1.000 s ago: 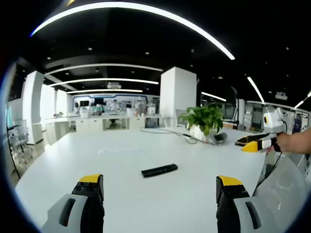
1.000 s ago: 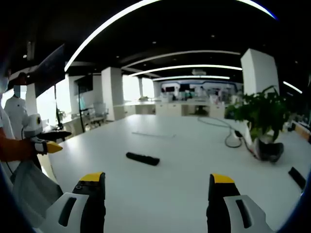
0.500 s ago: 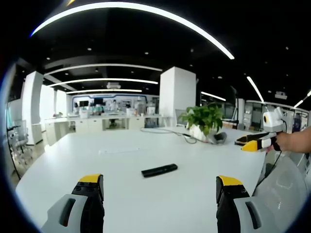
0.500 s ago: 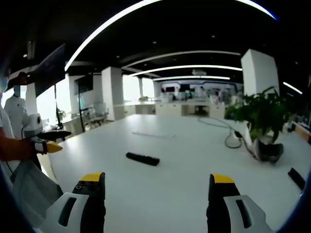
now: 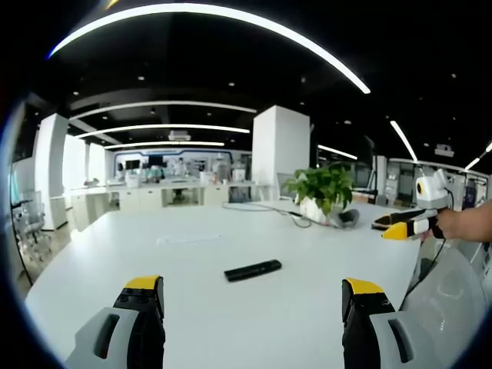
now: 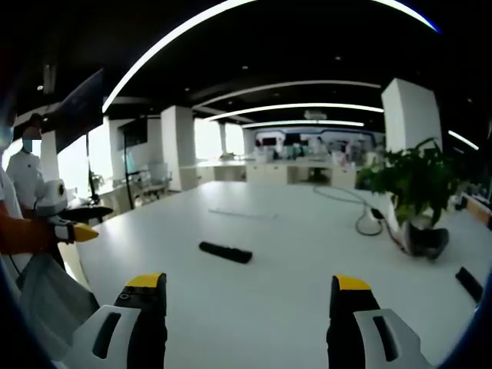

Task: Press the specified remote control buttons in sequence, fully releasing each button before pressing the next.

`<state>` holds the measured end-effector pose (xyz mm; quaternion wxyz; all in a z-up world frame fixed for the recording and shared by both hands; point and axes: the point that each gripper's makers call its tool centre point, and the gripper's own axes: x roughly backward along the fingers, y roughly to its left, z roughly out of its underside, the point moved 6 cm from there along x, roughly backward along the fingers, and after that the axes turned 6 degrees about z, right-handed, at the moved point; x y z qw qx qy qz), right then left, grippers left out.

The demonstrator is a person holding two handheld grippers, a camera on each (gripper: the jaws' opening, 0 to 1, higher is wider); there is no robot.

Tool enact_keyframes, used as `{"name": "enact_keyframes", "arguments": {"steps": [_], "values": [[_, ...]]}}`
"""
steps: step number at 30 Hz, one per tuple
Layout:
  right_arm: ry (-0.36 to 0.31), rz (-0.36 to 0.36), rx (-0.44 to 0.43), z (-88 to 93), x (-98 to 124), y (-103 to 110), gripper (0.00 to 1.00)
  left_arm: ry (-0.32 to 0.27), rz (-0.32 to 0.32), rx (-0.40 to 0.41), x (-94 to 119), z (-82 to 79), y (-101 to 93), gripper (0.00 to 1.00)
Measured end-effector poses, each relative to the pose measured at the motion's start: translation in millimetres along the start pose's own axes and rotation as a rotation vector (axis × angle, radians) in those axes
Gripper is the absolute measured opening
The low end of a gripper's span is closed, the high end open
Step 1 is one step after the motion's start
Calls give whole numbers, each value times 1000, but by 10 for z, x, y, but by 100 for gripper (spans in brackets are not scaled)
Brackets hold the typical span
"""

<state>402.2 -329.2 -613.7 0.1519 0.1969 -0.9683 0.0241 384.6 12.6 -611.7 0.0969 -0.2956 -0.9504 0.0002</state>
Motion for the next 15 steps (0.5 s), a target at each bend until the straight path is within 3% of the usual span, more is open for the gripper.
{"name": "enact_keyframes", "arguments": {"steps": [15], "values": [[4,-2,-4,22,0,2,85,2,0,3,6,20,0,100]]}}
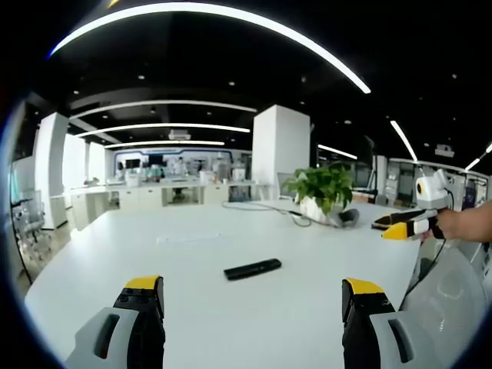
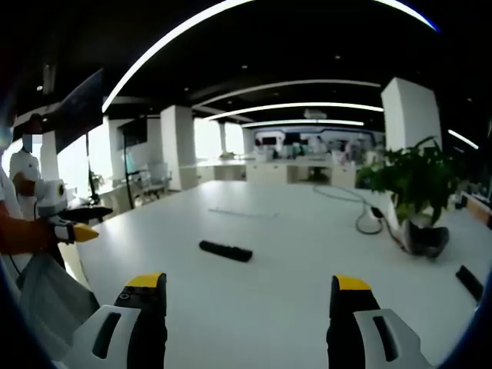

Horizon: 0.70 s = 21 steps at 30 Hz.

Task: Press the specified remote control buttons in sequence, fully releasing each button before pressing the next.

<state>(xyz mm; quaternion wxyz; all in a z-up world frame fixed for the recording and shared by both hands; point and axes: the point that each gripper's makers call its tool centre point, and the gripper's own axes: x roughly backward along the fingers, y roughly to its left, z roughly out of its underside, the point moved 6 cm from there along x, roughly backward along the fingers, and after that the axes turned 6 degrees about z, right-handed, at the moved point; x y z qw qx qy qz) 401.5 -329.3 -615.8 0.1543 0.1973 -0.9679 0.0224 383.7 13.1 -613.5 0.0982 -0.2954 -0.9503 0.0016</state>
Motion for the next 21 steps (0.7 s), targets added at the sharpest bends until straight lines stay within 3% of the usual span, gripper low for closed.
{"name": "enact_keyframes", "arguments": {"steps": [21], "values": [[-1,-21,14,-10,-4,36,83,17,8,-11,-4,26,10,100]]}}
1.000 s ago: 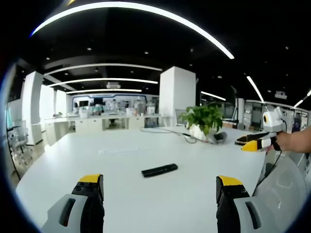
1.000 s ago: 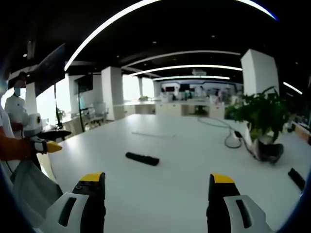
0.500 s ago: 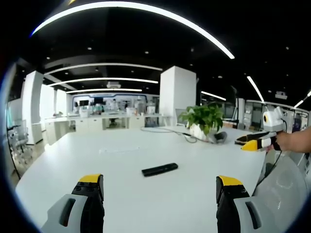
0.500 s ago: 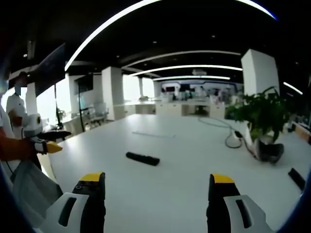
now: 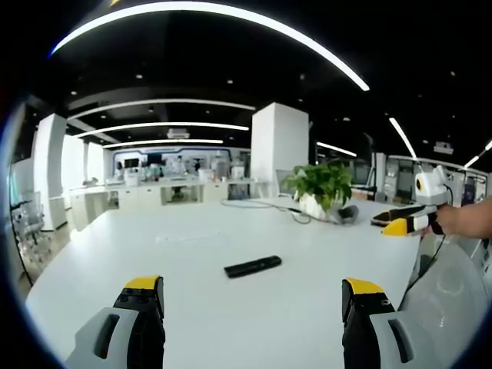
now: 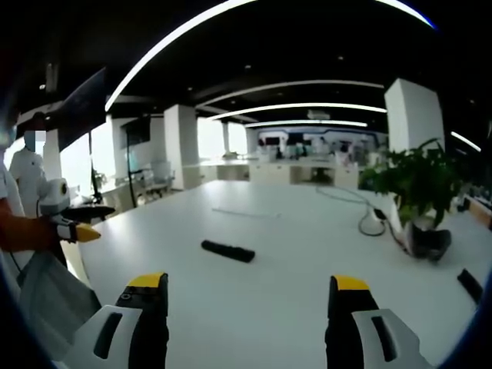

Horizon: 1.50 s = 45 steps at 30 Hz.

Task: Press the specified remote control buttons in sequence, fully releasing each button before pressing the next.

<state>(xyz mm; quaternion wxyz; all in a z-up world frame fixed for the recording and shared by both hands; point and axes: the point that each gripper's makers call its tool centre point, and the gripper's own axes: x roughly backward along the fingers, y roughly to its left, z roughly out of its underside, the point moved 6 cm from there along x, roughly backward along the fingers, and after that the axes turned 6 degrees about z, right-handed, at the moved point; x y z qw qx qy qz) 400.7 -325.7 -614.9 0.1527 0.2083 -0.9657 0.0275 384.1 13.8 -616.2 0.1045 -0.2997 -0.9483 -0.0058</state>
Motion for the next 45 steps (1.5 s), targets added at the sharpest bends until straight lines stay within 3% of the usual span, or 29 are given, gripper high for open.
{"name": "enact_keyframes", "arguments": {"steps": [15,32,45], "values": [[-9,-50,51,-108,-91,34,80,8,43,-62,-84,-135,84,97],[19,-100,119,-124,-230,78,86,21,87,-50,-192,-149,108,99],[2,-131,134,-232,-315,70,85,35,118,-71,-268,-197,144,99]]}}
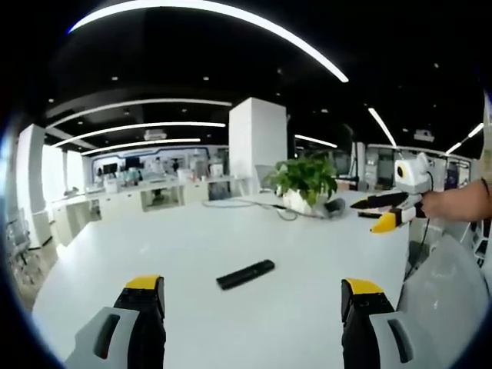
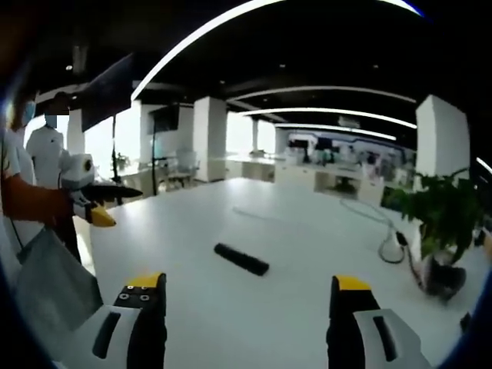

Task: Press the specified remote control buttons in sequence, fully releasing each button before pressing the next.

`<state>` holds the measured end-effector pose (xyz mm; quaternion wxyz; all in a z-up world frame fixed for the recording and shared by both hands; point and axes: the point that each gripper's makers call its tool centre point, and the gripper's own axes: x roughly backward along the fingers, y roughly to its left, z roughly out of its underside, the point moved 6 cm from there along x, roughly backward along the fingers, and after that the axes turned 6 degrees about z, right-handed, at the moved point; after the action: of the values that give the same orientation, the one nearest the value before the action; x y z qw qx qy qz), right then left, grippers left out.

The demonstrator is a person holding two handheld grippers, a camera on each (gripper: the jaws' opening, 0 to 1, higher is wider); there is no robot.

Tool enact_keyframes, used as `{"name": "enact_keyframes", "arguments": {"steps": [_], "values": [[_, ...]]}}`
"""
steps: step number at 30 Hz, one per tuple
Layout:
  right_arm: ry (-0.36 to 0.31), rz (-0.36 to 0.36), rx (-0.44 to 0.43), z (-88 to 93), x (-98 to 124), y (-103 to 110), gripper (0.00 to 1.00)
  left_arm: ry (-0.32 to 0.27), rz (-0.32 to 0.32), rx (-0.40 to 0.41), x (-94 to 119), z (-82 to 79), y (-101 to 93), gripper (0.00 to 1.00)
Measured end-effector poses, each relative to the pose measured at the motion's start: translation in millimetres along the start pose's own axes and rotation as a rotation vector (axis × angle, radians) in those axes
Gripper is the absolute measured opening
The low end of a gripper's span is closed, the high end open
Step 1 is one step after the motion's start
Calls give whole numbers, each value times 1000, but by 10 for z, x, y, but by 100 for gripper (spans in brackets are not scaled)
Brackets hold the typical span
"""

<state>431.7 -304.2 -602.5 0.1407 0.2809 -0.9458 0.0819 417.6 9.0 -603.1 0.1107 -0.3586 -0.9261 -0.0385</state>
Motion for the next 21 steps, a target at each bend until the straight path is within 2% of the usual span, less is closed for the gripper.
{"name": "enact_keyframes", "arguments": {"steps": [21], "values": [[14,-37,46,-66,-135,36,83,25,46,-19,-85,-37,21,98]]}}
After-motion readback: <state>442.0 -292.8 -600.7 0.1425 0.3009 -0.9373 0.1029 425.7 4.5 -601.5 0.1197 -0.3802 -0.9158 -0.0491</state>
